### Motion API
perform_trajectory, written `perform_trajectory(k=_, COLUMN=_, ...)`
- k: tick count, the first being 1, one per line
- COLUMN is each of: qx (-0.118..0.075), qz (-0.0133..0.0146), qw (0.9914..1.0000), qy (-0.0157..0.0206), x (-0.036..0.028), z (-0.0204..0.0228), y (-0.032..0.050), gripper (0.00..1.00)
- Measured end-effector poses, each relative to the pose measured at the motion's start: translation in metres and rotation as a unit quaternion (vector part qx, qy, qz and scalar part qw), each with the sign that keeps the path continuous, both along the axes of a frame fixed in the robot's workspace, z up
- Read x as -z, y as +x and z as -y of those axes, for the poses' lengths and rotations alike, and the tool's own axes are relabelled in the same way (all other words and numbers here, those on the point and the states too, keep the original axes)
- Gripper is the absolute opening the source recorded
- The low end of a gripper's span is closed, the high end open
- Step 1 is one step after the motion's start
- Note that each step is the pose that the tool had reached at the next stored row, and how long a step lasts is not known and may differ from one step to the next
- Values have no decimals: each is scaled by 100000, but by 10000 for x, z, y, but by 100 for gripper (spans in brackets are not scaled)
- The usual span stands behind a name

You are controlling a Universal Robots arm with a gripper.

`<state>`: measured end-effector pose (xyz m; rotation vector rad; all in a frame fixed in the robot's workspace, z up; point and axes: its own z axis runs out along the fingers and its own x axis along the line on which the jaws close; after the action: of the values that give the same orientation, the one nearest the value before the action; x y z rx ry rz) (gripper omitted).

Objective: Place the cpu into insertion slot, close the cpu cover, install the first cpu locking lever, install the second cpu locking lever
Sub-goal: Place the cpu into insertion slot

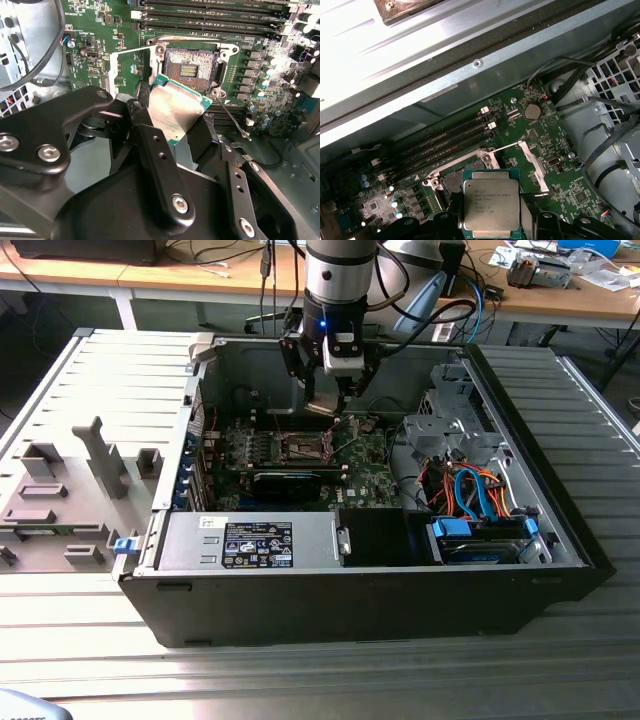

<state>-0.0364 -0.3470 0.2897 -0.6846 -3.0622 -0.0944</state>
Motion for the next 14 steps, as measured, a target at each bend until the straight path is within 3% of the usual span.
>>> perform_trajectory(k=14, qx=963, qz=4, qw=99995, qy=4, x=1, z=0, y=0, gripper=55)
